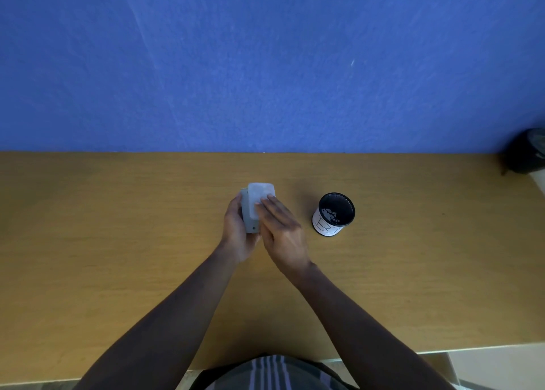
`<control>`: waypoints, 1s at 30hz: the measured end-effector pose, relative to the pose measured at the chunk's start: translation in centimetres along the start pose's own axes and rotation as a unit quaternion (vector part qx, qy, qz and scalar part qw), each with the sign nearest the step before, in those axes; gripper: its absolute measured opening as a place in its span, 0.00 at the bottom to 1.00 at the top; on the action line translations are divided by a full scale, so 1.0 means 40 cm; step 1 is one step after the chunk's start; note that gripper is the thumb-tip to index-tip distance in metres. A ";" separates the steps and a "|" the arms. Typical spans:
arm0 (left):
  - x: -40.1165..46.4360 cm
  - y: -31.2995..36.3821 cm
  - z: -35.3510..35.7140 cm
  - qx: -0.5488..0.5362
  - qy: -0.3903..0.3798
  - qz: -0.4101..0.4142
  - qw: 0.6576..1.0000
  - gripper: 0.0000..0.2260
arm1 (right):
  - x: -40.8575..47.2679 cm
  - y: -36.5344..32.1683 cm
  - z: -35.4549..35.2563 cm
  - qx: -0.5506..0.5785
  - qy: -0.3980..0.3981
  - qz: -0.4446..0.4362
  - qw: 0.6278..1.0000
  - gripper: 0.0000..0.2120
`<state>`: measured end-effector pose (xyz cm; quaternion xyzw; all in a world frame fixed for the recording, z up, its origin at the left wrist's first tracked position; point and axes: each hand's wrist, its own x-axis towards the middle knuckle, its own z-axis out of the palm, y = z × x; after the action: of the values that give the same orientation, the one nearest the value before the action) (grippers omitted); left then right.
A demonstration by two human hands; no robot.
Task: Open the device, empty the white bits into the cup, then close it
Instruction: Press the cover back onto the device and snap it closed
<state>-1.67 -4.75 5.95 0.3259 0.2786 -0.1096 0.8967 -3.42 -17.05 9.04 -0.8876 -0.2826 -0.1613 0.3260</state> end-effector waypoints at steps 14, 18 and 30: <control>-0.009 0.009 0.006 -0.017 -0.019 -0.045 0.999 0.30 | -0.014 0.007 0.006 0.049 -0.038 -0.021 0.998 0.15; -0.004 0.008 0.004 -0.017 -0.042 -0.056 0.997 0.30 | -0.016 0.013 0.007 0.054 -0.051 -0.020 0.997 0.16; 0.010 0.010 0.007 0.006 -0.062 -0.082 0.995 0.34 | -0.025 0.003 0.012 -0.012 -0.065 -0.028 0.997 0.17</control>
<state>-1.07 -4.66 6.11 0.3001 0.2472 -0.2046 0.8983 -4.08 -17.21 8.16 -0.8919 -0.3259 -0.1155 0.2916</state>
